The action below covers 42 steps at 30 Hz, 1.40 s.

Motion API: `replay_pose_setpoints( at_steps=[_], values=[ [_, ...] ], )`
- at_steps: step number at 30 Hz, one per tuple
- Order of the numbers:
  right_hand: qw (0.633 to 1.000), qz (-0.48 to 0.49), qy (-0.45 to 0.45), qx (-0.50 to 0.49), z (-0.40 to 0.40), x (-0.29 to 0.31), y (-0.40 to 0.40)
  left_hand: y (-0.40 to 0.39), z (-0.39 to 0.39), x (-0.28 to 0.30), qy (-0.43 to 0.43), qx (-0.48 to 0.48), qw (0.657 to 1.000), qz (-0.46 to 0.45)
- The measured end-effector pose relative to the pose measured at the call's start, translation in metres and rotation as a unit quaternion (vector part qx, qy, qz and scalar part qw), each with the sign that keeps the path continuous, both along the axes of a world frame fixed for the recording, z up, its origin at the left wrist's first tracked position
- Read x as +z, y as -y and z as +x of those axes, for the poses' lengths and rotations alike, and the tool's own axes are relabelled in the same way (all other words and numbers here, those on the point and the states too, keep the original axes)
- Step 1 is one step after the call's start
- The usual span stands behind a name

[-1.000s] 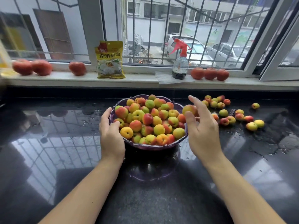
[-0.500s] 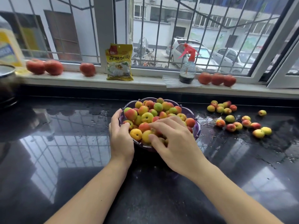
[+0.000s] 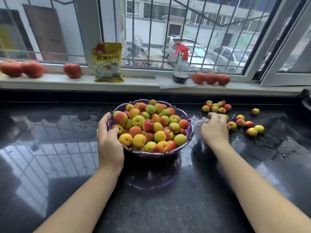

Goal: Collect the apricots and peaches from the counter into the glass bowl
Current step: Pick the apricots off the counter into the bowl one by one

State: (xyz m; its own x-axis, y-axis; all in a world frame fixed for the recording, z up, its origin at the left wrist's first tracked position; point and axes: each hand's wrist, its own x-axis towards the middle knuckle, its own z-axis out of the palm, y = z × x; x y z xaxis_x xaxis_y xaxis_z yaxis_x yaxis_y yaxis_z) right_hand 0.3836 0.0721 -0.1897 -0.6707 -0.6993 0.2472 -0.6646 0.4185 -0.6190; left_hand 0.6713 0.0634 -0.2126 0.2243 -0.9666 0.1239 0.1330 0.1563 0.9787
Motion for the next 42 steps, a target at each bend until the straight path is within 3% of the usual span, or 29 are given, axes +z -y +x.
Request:
replay_pose_setpoints(
  at_steps=[4,9,14,19,22,24,27,29,33,35,42],
  values=[
    [0.992,0.049,-0.114,-0.014,-0.024,-0.016,0.004,0.0,0.0,-0.001,-0.005,0.003,1.0,-0.004],
    [0.984,0.133,-0.115,-0.02,-0.032,-0.019,0.014,0.001,0.0,-0.001,0.001,0.004,1.0,-0.006],
    [0.991,0.046,-0.122,-0.029,-0.034,-0.021,0.006,-0.001,0.0,0.0,0.001,0.004,1.0,-0.005],
    [0.986,0.103,-0.128,0.002,-0.035,-0.023,0.008,-0.001,0.0,0.0,-0.006,0.001,1.0,-0.007],
    [0.992,0.038,-0.123,0.012,-0.029,-0.02,0.008,0.0,0.0,-0.002,-0.005,0.001,1.0,-0.004],
    [0.992,-0.064,-0.102,0.032,-0.02,-0.01,0.004,0.002,0.0,-0.003,-0.011,0.002,1.0,-0.005],
    [0.97,-0.206,-0.051,0.117,0.009,0.02,-0.009,0.003,0.0,-0.003,-0.013,0.006,1.0,-0.005],
    [0.952,-0.23,-0.015,0.201,0.036,0.043,-0.022,0.001,-0.001,-0.001,-0.021,0.006,1.0,-0.002],
    [0.91,-0.08,-0.013,0.406,0.101,0.08,-0.022,0.005,0.001,0.003,-0.107,0.022,0.993,0.034],
    [0.887,-0.034,-0.048,0.457,0.128,0.083,-0.015,0.008,0.004,0.003,-0.148,0.035,0.986,0.065],
    [0.859,0.006,-0.23,0.458,0.172,0.07,0.002,0.008,0.003,0.007,-0.139,0.033,0.988,0.063]
  ],
)
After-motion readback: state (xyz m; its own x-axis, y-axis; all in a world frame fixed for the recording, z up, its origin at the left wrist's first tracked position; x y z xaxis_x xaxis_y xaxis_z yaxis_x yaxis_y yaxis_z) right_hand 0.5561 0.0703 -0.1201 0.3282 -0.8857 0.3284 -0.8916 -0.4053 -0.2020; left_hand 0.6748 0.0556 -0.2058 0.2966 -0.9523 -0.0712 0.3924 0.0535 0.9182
